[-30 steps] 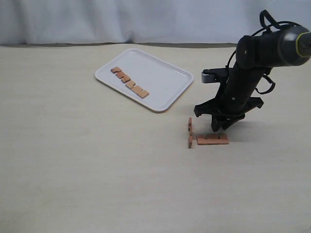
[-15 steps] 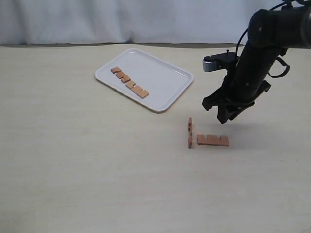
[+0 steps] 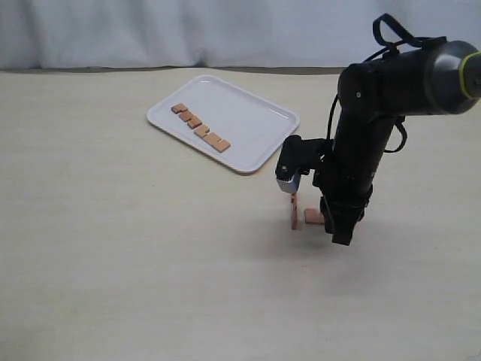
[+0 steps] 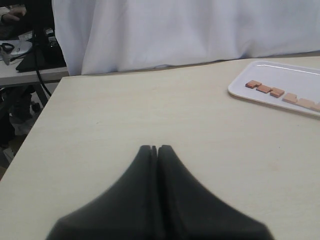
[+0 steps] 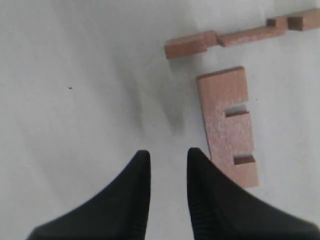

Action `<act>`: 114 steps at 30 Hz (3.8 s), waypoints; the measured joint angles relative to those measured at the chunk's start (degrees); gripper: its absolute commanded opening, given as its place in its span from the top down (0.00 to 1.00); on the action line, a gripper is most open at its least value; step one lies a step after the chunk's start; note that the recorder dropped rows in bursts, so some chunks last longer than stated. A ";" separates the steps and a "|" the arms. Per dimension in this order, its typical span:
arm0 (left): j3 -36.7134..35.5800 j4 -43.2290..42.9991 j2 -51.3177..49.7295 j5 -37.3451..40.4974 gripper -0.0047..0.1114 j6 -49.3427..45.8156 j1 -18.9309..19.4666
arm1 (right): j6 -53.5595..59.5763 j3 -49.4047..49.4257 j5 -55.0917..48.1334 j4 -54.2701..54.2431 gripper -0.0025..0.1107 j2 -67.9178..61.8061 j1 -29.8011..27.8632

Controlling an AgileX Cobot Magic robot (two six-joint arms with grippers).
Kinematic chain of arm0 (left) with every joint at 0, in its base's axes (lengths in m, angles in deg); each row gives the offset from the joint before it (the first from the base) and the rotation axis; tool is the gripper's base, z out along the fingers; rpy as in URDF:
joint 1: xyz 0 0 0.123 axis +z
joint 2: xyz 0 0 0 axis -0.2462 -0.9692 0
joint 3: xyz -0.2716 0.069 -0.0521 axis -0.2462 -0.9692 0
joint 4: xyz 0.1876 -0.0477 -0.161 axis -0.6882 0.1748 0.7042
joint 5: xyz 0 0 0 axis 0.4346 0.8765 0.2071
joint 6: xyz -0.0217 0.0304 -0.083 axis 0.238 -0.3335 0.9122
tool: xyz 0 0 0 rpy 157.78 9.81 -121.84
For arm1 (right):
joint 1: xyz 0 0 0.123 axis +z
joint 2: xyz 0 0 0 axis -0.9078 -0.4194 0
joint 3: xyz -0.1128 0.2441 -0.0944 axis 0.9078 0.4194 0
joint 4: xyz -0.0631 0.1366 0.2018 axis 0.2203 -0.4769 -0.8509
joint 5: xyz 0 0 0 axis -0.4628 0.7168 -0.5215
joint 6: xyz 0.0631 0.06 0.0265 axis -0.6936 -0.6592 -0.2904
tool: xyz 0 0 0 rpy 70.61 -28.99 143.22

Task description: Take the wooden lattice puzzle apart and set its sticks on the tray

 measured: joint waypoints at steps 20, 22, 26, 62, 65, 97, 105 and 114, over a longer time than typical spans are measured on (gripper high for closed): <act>0.00 0.00 0.00 0.00 0.96 0.00 0.00 | 1.72 0.00 9.71 2.54 0.48 -4.81 0.00; 0.00 0.00 0.00 0.00 0.96 0.00 0.00 | 1.72 0.00 9.71 2.54 0.48 -4.95 0.00; 0.00 0.00 0.00 0.00 0.96 0.00 0.00 | 0.80 -0.11 9.58 2.54 0.58 -5.28 0.00; 0.00 0.00 0.00 0.00 0.96 0.00 0.00 | -20.01 -0.10 16.19 16.96 0.94 1.49 0.00; 0.00 0.00 0.00 0.00 0.96 0.00 0.00 | -30.66 -0.10 22.15 23.17 0.94 1.58 0.00; 0.00 0.00 0.00 0.00 0.96 0.00 0.00 | -53.07 -2.99 96.40 11.53 0.94 -13.48 0.00; 0.00 0.00 0.00 0.00 0.96 0.00 0.00 | -59.20 -11.31 78.05 14.52 0.69 -14.96 0.00; 0.00 0.00 0.00 0.00 0.96 0.00 0.00 | -59.53 -12.34 76.01 14.81 0.42 -14.96 1.90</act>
